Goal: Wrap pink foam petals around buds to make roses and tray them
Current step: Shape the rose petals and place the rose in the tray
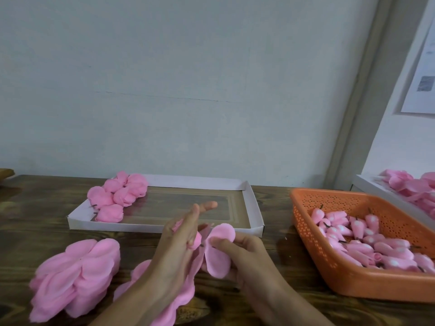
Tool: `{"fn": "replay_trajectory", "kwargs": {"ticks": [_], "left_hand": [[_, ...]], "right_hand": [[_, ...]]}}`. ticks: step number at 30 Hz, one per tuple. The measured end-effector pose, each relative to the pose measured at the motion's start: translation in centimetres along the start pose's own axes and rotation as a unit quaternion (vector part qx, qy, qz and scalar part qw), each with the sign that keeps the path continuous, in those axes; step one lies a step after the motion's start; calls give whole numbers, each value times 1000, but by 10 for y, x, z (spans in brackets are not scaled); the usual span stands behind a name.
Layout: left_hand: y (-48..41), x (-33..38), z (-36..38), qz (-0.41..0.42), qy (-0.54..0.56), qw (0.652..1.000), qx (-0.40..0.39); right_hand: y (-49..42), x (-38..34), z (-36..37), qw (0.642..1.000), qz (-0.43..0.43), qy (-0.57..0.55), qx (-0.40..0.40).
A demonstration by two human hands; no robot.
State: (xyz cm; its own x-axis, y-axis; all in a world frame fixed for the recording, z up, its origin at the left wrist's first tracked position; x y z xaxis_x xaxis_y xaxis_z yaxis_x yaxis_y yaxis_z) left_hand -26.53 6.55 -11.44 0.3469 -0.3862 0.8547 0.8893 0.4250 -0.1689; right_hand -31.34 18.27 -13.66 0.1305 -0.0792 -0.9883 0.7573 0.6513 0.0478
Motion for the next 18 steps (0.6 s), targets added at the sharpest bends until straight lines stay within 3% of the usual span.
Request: {"fn": "replay_trajectory", "kwargs": {"ticks": [6,10,18], "left_hand": [[5,1,10,10,-24,999,-41],[4,5,3,23,-49,998,-13],[3,4,4,68,-60,996,-6]], "right_hand": [[2,-5,8,999,-26,11,-38],[2,-12,10,997,-67,1,-50],[7,-26,14,961,-223,161,-18]]}}
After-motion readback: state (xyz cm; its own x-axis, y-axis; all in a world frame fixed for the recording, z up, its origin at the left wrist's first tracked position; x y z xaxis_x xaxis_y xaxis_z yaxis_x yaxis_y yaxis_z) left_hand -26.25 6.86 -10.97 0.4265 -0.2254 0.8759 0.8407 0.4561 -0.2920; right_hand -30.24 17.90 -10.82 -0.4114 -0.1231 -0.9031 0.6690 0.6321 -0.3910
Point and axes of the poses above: each hand's wrist, its own y-axis away from the middle knuckle, its own z-axis out of the palm, x = y × z, the point moved 8 cm from there along -y, towards the middle knuckle, and after that the axes turned 2 degrees about y, right-handed, at the moved point
